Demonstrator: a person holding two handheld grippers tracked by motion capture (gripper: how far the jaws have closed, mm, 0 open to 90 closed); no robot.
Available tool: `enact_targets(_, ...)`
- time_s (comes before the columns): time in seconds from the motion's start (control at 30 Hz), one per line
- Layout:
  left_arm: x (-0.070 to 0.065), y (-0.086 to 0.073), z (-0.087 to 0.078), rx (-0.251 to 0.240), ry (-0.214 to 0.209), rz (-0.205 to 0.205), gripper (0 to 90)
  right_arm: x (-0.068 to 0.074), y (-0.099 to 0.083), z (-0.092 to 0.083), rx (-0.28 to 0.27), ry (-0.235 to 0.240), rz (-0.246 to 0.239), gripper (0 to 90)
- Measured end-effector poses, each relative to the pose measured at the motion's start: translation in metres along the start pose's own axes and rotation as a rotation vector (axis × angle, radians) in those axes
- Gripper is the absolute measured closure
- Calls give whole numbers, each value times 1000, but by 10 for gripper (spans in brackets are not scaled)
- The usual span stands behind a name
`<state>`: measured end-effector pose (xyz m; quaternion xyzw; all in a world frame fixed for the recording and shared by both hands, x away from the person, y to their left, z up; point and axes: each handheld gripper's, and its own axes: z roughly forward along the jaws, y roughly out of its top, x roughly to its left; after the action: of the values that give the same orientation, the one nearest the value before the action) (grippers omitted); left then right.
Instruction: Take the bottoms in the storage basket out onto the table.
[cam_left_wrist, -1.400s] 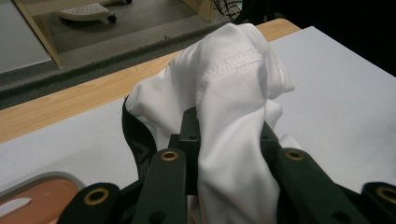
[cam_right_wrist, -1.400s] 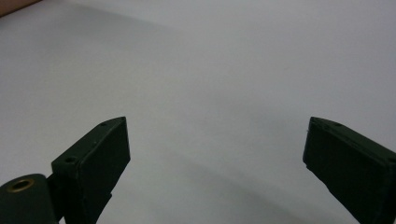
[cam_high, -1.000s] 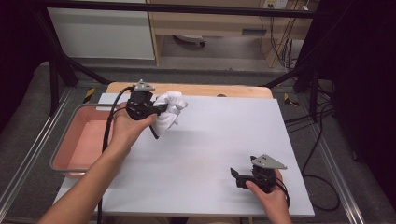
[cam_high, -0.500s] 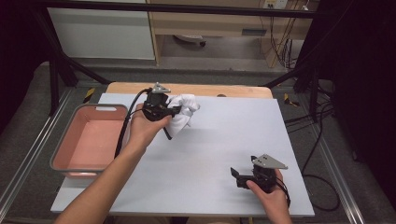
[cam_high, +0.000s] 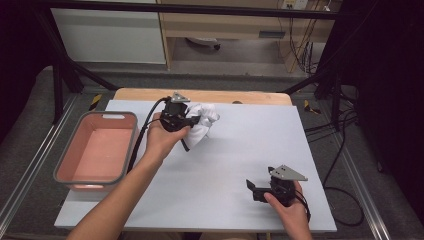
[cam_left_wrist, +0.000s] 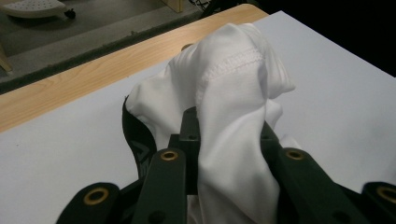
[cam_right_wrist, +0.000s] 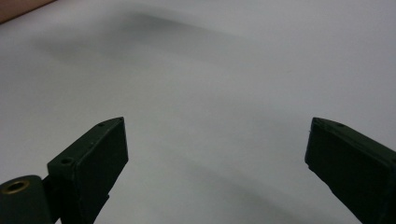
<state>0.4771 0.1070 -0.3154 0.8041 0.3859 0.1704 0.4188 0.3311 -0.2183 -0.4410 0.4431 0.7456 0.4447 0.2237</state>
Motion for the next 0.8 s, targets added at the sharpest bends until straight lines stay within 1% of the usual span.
enact_targets(0.13, -3, 0, 2, 3, -4, 3, 723, 0, 0, 0, 1, 2, -5, 61)
enact_targets(0.23, -4, -1, 5, 3, -10, 5, 723, -1, 0, 0, -1, 2, 0, 60)
enact_targets(0.33, -5, -1, 10, 7, -11, 5, 723, 0, 0, -1, -1, 4, -8, 60)
enact_targets(0.37, -6, -2, 14, 6, -13, -1, 723, 0, 0, -2, -2, 4, -5, 59)
enact_targets(0.53, -9, -3, 21, 16, -19, 1, 723, -1, -1, -3, -4, 4, -5, 59)
enact_targets(0.57, -10, -4, 24, 21, -26, 4, 723, -2, -1, -3, -5, 6, -3, 59)
enact_targets(0.73, -12, -6, 28, 26, -32, 2, 722, -1, 0, -3, -5, 6, -2, 59)
enact_targets(0.77, -12, -7, 29, 25, -33, -2, 722, -1, 0, -3, -3, 7, -12, 59)
enact_targets(0.8, -12, -7, 29, 25, -33, -2, 722, -1, 0, -3, -3, 7, -12, 59)
